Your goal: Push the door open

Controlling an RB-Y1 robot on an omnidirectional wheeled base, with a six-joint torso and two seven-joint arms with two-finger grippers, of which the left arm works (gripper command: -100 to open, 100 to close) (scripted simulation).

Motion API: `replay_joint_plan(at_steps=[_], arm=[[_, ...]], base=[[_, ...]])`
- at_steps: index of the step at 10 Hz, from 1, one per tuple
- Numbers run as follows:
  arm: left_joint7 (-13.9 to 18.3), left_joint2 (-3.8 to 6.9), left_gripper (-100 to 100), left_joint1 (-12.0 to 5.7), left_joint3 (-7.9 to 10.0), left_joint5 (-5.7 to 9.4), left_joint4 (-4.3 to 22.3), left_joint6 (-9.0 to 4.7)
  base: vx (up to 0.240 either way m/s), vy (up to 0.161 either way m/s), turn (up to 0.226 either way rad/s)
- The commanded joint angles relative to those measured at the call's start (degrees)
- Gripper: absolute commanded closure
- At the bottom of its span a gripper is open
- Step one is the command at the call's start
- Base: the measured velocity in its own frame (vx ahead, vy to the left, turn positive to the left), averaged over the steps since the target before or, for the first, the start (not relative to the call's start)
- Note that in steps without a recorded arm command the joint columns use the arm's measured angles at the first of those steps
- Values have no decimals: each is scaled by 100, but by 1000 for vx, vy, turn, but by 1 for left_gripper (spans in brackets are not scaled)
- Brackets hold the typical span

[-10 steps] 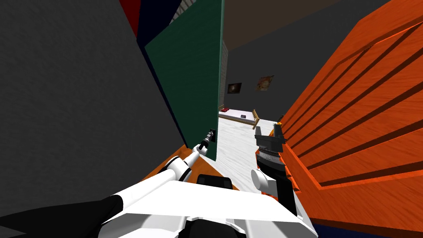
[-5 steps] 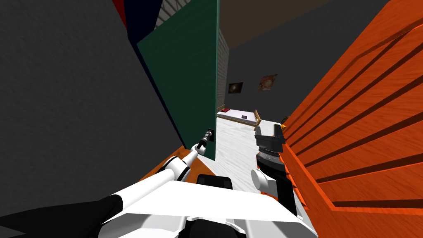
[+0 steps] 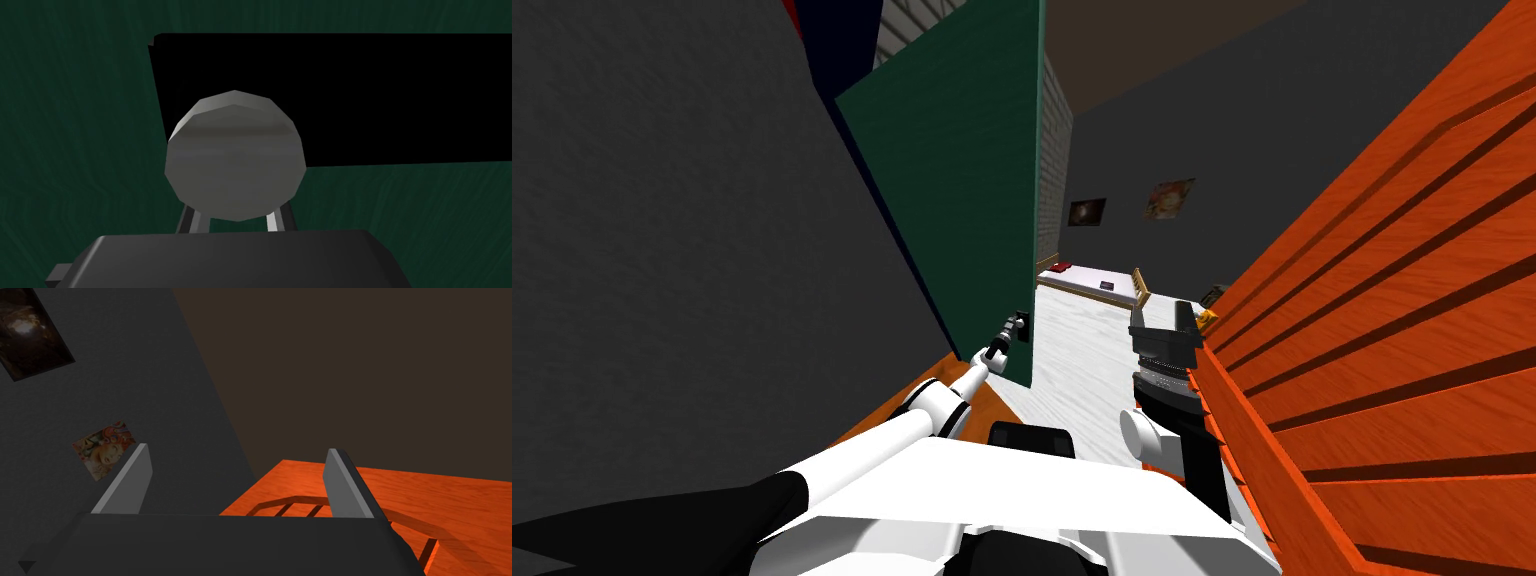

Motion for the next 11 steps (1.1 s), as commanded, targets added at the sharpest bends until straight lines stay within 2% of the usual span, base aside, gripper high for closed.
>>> replay_joint_plan(at_steps=[1, 2, 6, 10, 11], arm=[[-79, 75, 100, 26, 171, 44, -91, 26], [-36, 44, -100, 23, 86, 24, -70, 26], [-14, 14, -100, 20, 47, 19, -94, 31], [15, -77, -100, 15, -6, 12, -127, 39], [6, -66, -100, 14, 2, 13, -111, 25]], base=[[197, -152, 118], [-45, -34, 66], [-195, 19, 4], [-221, 29, 21], [-94, 0, 0]])
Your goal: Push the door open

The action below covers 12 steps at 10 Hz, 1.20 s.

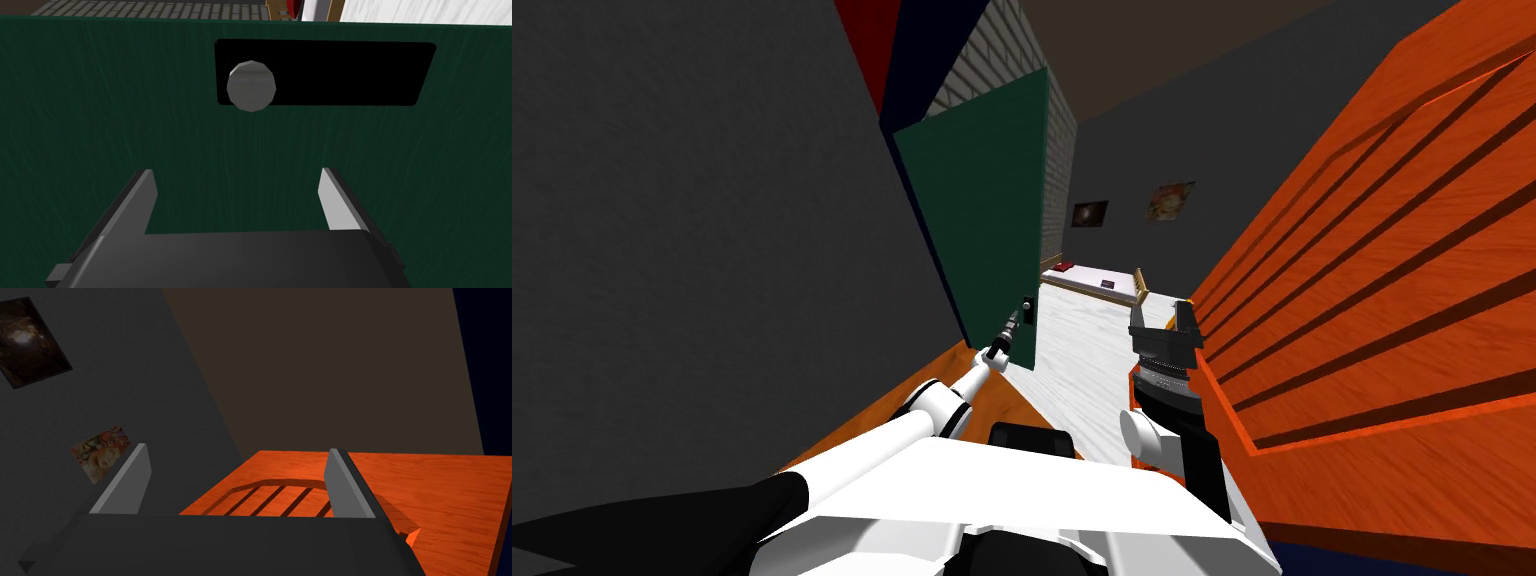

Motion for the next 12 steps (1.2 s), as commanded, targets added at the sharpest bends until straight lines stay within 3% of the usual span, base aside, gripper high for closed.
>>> replay_joint_plan(at_steps=[1, 9, 10, 12], arm=[[-11, 29, -100, 4, 16, 4, 5, -17], [-59, 30, -100, 29, 86, 23, 14, -87], [-59, 30, 100, 29, 86, 23, 14, -87], [-59, 30, 100, 29, 86, 23, 14, -87]], base=[[73, -26, -29], [189, -60, -19], [-9, -2, 7], [-33, 5, -6]])
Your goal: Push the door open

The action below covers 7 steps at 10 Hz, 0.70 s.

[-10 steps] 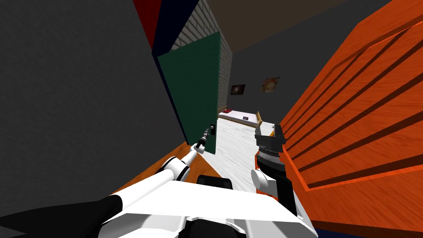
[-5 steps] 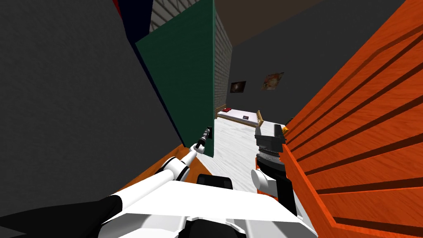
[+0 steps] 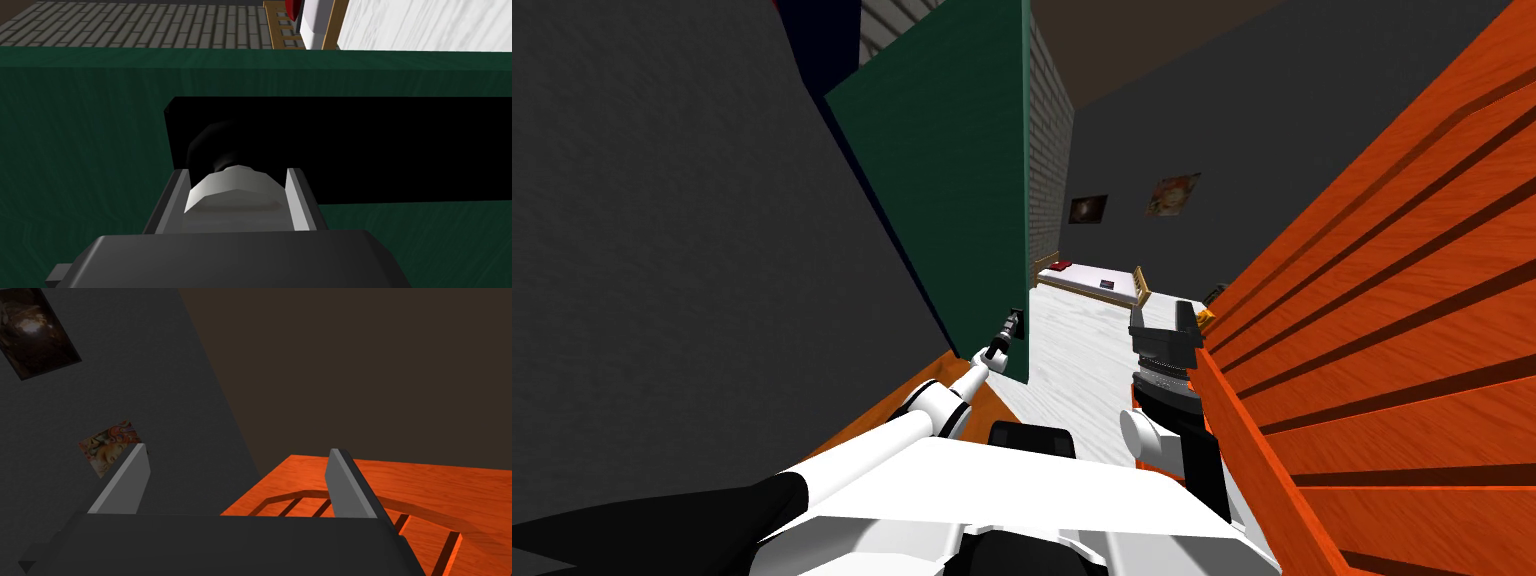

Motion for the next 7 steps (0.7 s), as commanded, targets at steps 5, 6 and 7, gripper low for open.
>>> replay_joint_plan(at_steps=[5, 6, 7], arm=[[-41, 57, 100, 26, 105, 31, 27, 10], [-57, 78, 100, 28, 147, 43, 32, 10], [-74, 100, 100, 30, 195, 56, 37, 10]], base=[[40, -30, 18], [156, -112, 38], [149, -105, 37]])
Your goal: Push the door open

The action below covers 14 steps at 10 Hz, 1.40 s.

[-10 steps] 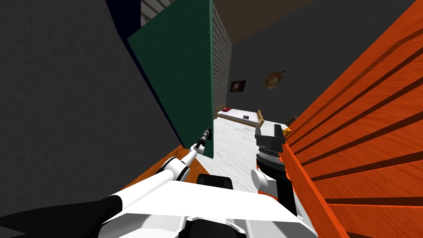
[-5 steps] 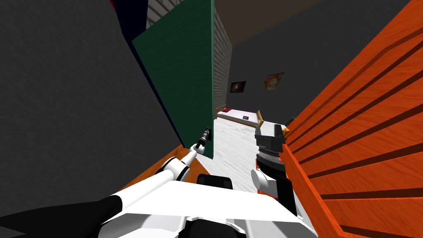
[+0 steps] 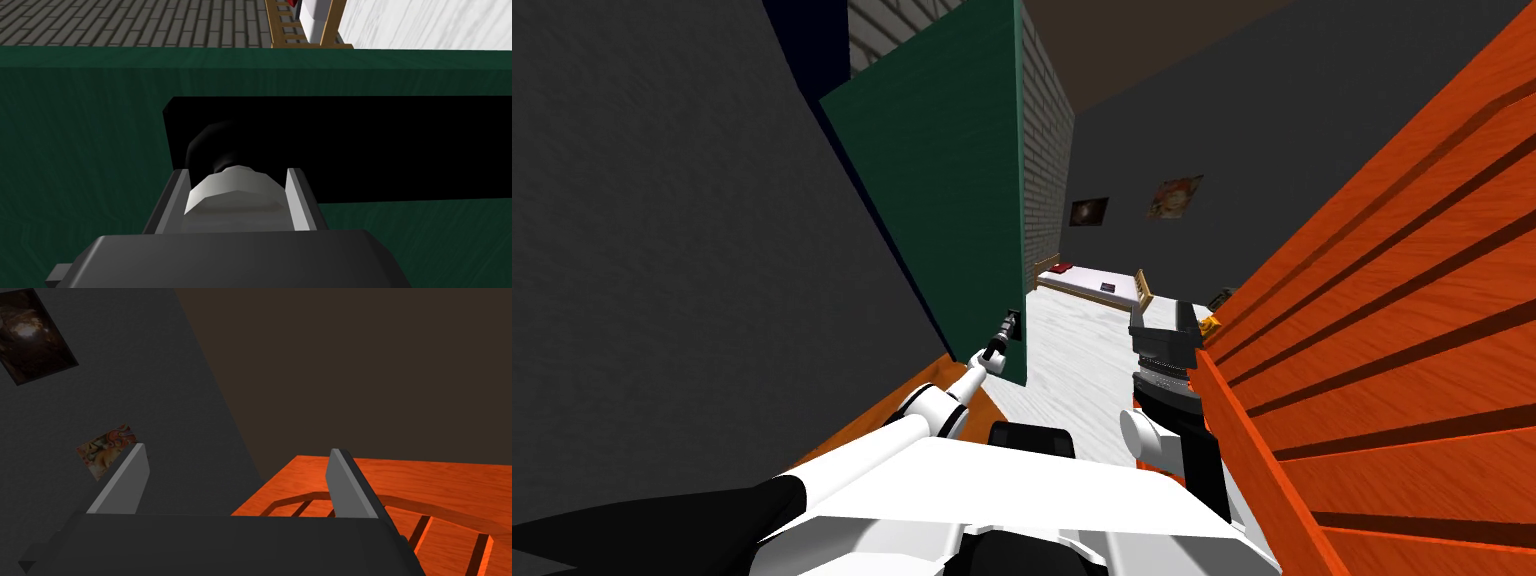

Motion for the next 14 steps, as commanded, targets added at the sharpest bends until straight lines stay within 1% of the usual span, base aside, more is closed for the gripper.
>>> replay_joint_plan(at_steps=[1, 3, 4, 5, 6, 8, 9, 11, 12, 14], arm=[[-11, 35, 100, -143, 64, 20, 202, -149], [-64, 97, 100, -137, 205, 61, 219, -148], [-64, 97, 100, -137, 205, 61, 219, -148], [-99, 136, 100, -132, 301, 88, 230, -147], [-99, 136, 100, -132, 301, 88, 230, -147], [-164, 204, 100, -124, 475, 139, 251, -145], [-164, 204, 100, -124, 475, 139, 251, -145], [-233, 273, 100, -116, 660, 192, 273, -144], [-247, 287, 100, -114, 697, 203, 277, -144], [-247, 287, 100, -114, 697, 203, 277, -144]], base=[[114, -64, 17], [172, -94, 37], [122, -80, 38], [139, -94, 28], [118, -97, 54], [168, -155, 70], [127, -113, 63], [171, -114, 47], [173, -114, 60], [70, -46, 16]])
